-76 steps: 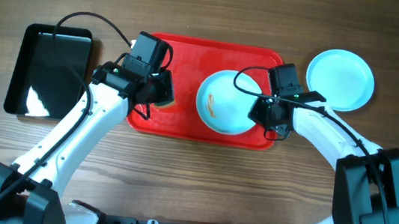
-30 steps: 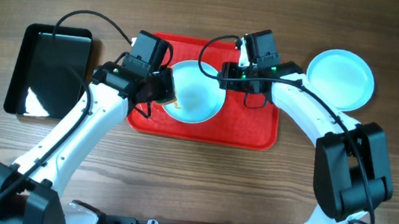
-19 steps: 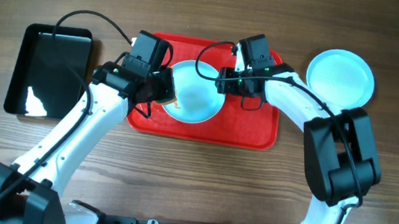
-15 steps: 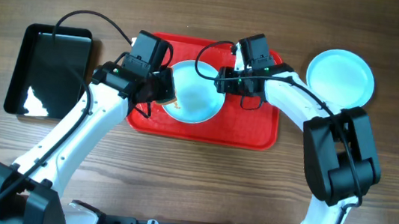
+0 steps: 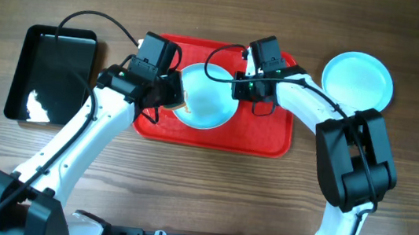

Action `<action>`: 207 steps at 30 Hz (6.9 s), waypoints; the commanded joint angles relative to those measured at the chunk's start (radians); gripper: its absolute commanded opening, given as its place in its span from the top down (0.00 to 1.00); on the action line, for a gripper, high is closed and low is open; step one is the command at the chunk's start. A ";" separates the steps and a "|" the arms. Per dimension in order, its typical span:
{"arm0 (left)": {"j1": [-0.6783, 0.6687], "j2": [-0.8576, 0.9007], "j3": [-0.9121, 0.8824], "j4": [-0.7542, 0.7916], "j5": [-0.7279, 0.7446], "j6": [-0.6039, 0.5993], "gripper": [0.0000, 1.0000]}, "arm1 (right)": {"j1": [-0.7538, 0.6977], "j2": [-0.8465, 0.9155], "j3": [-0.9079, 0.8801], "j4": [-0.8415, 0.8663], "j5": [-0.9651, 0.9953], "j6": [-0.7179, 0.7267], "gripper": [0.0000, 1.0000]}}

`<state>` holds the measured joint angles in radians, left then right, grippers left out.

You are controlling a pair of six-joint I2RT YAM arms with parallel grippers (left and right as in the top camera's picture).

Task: Clean dirty plates on tray and stack at the side
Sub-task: 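Scrub the last plate with the sponge while the right gripper holds it, then lift the last plate and stack it on the plates right of the tray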

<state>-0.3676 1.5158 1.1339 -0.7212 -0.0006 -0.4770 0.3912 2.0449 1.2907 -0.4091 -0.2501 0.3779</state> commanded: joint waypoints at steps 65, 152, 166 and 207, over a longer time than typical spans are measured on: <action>-0.077 0.448 -0.006 0.291 -0.271 0.137 0.96 | 0.004 0.044 0.013 -0.094 -0.054 0.148 0.96; 0.048 0.322 0.043 0.297 0.202 0.042 0.96 | 0.004 0.044 0.013 -0.094 -0.033 0.175 0.96; 0.005 0.451 0.044 0.257 -0.023 0.054 0.96 | 0.004 0.044 0.013 -0.097 -0.035 0.172 0.96; 0.006 0.236 0.184 0.059 -0.399 0.069 0.96 | 0.004 -0.010 0.117 -0.242 0.163 0.159 0.96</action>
<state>-0.3645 1.8198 1.3010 -0.6373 -0.4446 -0.3611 0.4030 2.0552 1.3579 -0.6071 -0.2501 0.5488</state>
